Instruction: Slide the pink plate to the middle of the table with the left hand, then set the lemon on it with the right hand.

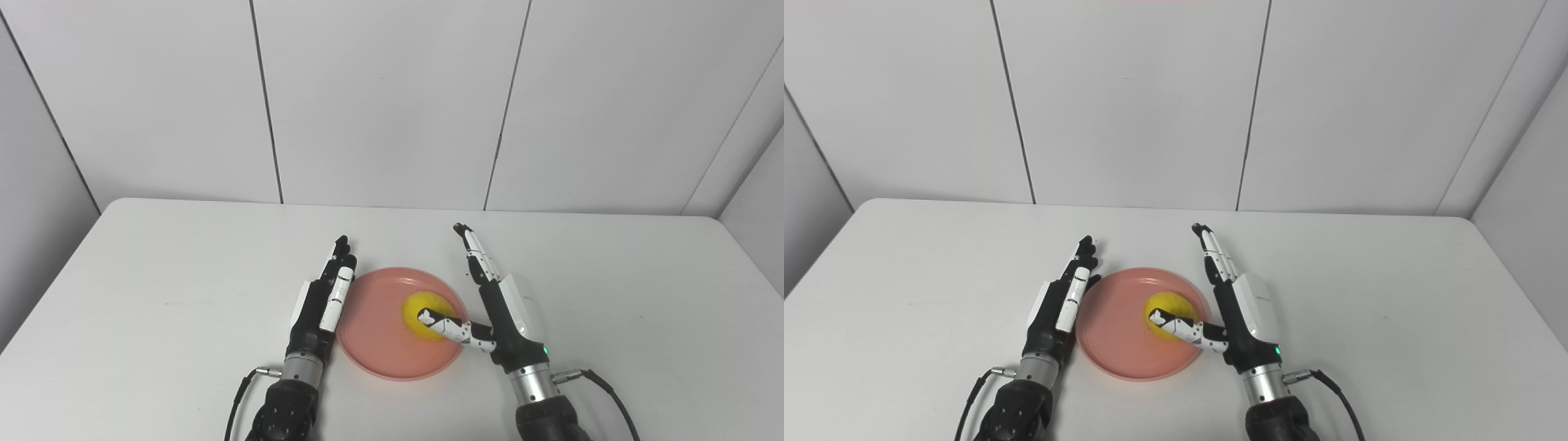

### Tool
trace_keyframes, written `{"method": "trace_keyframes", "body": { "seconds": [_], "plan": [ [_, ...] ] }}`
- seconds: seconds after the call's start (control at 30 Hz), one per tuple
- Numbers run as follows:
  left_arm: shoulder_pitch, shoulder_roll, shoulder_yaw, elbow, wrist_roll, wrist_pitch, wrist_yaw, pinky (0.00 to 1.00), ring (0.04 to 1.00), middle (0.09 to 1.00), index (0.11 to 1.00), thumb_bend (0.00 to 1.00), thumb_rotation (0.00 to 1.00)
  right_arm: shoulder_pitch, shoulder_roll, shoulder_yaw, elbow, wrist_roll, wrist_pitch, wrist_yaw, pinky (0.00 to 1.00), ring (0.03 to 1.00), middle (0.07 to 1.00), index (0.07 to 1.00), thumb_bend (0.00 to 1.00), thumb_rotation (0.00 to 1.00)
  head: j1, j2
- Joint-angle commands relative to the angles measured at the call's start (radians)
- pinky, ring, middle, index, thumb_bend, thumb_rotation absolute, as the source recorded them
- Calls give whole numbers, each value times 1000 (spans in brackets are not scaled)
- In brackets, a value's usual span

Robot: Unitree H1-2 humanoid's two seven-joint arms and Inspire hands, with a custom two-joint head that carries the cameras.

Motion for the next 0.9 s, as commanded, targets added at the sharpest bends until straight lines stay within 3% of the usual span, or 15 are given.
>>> {"method": "trace_keyframes", "body": {
  "seconds": [0.0, 0.1, 0.3, 0.6, 0.87],
  "plan": [
    [-23, 5, 10, -2, 6, -29, 19, 1000, 1000, 1000, 1000, 522, 1000, -7, 21, -20, -19, 64, -46, 0, 919, 979, 995, 990, 651, 850, 2, 1],
    [-24, 8, 12, 2, 9, -29, 18, 1000, 1000, 1000, 1000, 534, 1000, 1, 39, -40, -34, 154, -17, 45, 978, 998, 1000, 999, 624, 891, 1, -1],
    [-22, 6, 15, -3, 5, -20, 22, 1000, 1000, 1000, 1000, 540, 1000, 4, 65, -72, -36, 217, 8, 73, 987, 1000, 1000, 991, 575, 995, 1, 0],
    [-21, 9, 24, -11, -14, -5, 11, 1000, 1000, 1000, 1000, 557, 1000, 4, 120, -124, -17, 394, 30, 142, 994, 1000, 1000, 1000, 579, 996, 0, -2],
    [-12, 10, 24, -44, 28, 26, 42, 1000, 1000, 1000, 1000, 558, 1000, -1, 139, -148, -17, 481, 73, 193, 1000, 1000, 1000, 1000, 667, 943, 1, 1]
  ]
}}
